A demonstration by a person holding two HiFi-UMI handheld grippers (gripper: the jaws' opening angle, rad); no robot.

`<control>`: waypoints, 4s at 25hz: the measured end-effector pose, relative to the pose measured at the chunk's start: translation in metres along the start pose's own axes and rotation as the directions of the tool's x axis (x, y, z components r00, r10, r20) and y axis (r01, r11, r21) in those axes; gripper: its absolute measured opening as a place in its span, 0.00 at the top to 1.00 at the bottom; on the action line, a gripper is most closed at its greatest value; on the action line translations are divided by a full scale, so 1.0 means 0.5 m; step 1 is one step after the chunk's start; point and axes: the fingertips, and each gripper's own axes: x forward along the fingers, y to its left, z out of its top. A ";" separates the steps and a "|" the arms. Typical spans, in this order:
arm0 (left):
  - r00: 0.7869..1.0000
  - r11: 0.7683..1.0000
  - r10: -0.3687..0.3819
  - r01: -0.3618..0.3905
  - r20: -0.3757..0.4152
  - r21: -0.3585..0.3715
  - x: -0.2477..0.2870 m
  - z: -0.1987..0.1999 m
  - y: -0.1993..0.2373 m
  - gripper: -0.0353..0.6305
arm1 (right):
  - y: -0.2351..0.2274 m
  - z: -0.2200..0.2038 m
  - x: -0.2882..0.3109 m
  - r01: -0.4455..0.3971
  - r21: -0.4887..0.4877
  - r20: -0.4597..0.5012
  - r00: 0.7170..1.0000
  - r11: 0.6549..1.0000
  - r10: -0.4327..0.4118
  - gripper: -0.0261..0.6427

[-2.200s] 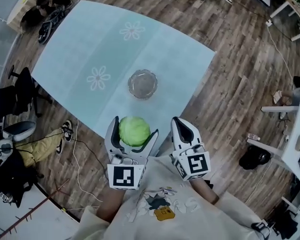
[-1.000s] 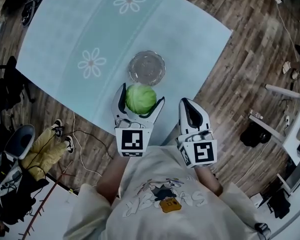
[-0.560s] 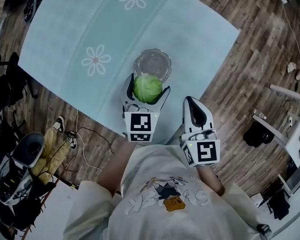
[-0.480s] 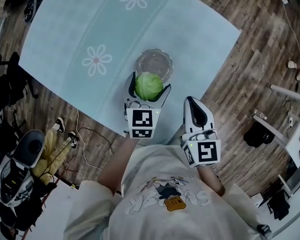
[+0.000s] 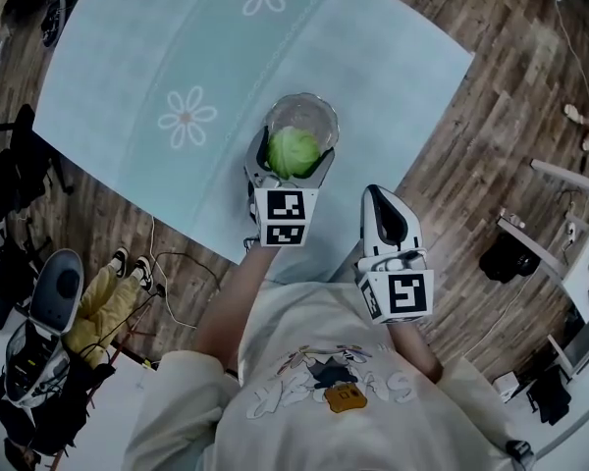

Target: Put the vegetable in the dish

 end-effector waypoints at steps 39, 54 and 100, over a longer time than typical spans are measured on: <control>0.988 1.000 -0.010 0.009 -0.155 -0.003 0.171 -0.114 0.011 0.17 | -0.033 -0.059 0.046 0.027 0.017 -0.038 0.999 0.999 -0.027 0.93; 0.988 0.998 0.030 -0.020 -0.148 0.068 0.173 -0.109 0.015 0.21 | -0.039 -0.057 0.040 0.037 0.028 -0.030 0.999 0.999 -0.036 0.93; 0.977 0.985 0.175 -0.175 0.121 -0.015 -0.241 0.030 -0.082 0.89 | 0.012 -0.028 -0.127 -0.064 -0.034 0.079 0.995 0.997 0.066 0.93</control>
